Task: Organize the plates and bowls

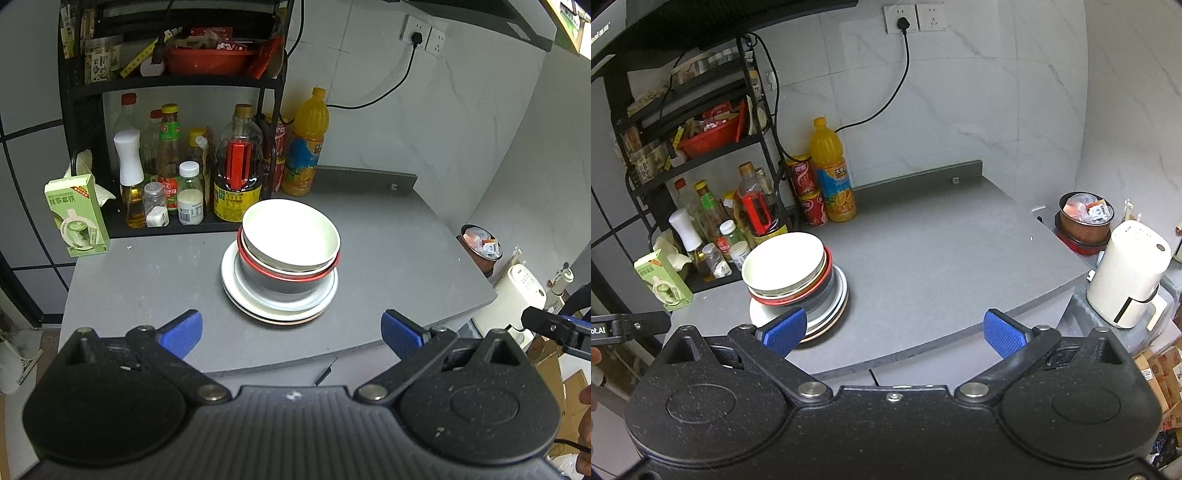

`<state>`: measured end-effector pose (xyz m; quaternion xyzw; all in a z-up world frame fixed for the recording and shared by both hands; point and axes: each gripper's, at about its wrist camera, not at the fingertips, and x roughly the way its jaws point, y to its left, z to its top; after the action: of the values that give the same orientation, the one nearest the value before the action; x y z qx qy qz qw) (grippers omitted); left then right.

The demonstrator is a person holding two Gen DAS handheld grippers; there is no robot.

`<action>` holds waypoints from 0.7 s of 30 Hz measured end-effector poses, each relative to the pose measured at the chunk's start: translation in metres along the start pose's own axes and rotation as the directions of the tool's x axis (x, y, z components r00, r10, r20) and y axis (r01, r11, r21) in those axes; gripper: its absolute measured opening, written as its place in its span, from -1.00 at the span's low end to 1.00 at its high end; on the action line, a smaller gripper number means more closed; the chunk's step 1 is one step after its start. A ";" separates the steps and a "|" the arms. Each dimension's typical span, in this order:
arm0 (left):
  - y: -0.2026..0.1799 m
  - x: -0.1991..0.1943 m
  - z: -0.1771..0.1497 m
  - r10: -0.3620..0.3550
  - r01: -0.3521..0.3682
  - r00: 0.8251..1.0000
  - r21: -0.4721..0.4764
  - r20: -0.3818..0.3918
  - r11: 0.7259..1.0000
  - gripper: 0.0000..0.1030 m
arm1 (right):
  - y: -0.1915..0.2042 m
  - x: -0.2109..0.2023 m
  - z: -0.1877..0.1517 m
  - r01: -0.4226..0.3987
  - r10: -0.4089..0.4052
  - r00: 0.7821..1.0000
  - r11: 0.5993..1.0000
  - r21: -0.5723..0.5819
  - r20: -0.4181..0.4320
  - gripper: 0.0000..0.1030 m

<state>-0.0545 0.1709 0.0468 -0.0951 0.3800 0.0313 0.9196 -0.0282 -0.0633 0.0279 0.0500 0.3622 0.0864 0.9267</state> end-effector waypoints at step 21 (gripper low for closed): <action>0.001 0.013 0.004 -0.005 0.005 1.000 0.034 -0.024 0.999 0.98 | 0.006 0.010 -0.002 0.011 -0.011 0.999 1.000 -0.008 -0.032 1.00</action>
<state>-0.0428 0.1724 0.0404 -0.0806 0.3914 0.0212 0.9164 -0.0231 -0.0553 0.0211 0.0430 0.3768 0.0837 0.9215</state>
